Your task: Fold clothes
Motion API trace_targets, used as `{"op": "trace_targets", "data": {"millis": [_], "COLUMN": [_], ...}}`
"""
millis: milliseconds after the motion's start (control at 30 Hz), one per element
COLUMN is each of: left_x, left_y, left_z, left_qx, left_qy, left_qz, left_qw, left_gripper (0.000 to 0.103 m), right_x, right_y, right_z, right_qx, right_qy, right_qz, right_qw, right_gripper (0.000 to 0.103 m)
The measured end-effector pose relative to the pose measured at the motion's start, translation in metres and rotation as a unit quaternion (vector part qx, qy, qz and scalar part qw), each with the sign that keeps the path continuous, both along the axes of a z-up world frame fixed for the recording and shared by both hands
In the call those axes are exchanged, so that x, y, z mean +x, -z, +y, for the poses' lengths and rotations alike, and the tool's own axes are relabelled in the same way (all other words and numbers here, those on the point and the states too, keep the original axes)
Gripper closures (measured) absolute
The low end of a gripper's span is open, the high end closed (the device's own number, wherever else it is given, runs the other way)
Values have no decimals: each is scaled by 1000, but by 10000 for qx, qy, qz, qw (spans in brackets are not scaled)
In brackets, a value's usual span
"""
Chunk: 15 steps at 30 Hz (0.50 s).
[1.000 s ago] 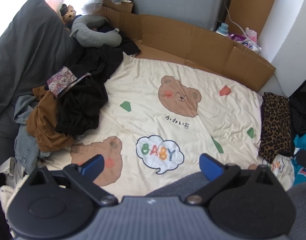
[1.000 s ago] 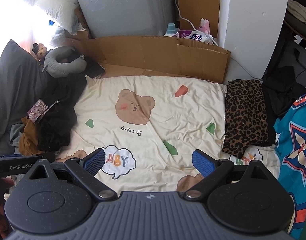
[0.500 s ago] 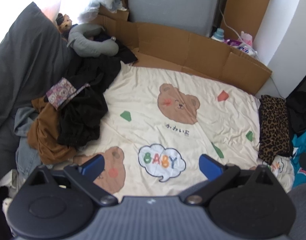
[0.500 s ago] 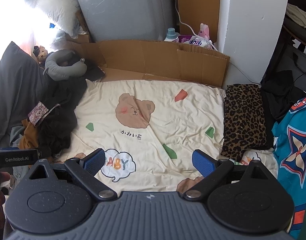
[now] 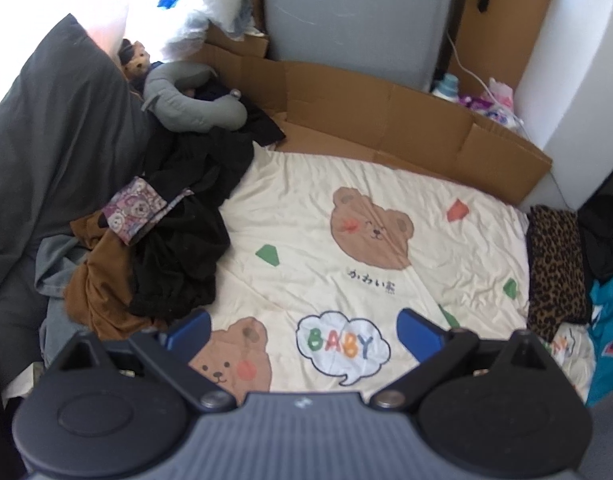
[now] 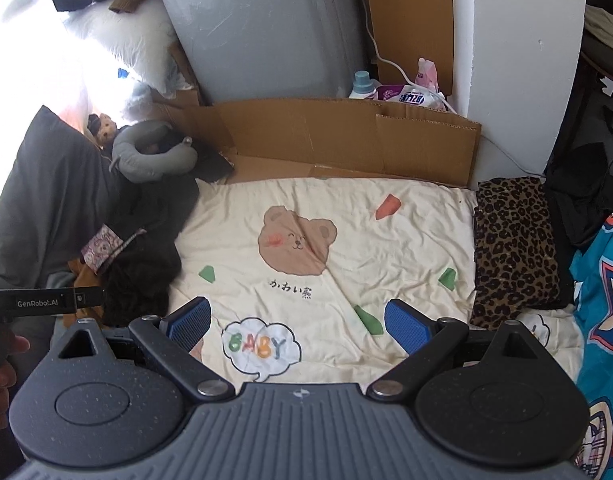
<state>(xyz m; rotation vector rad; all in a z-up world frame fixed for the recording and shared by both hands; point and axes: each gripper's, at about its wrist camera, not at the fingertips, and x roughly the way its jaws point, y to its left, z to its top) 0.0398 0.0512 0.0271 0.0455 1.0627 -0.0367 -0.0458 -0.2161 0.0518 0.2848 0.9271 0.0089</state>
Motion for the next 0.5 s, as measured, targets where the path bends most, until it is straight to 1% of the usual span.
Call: {"op": "trace_targets", "data": {"millis": [133,300,400,500], "left_x": [8,18,23,29], "left_y": [-3,-3,-5,-4], "left_z": [10,26,37,49], "left_qx": [15,-12,-90,-189], "left_qy": [-22,-130,-174,-249], "left_qz": [-79,-101,-153,-113], "left_qw": [10000,9999,9997,9994], "left_gripper": [3,3,3,3], "right_x": [5,14,21,29], "right_y": [0,-1,-2,-2], "right_z": [1,8,10,12], "right_qx": [56,65,113,110], "right_qy": [-22,-190,-249,-255], "right_qz": [-63,-115,-126,-116], "right_qw": [10000,9997,9995,9995], "right_gripper": [6,6,6,6]}}
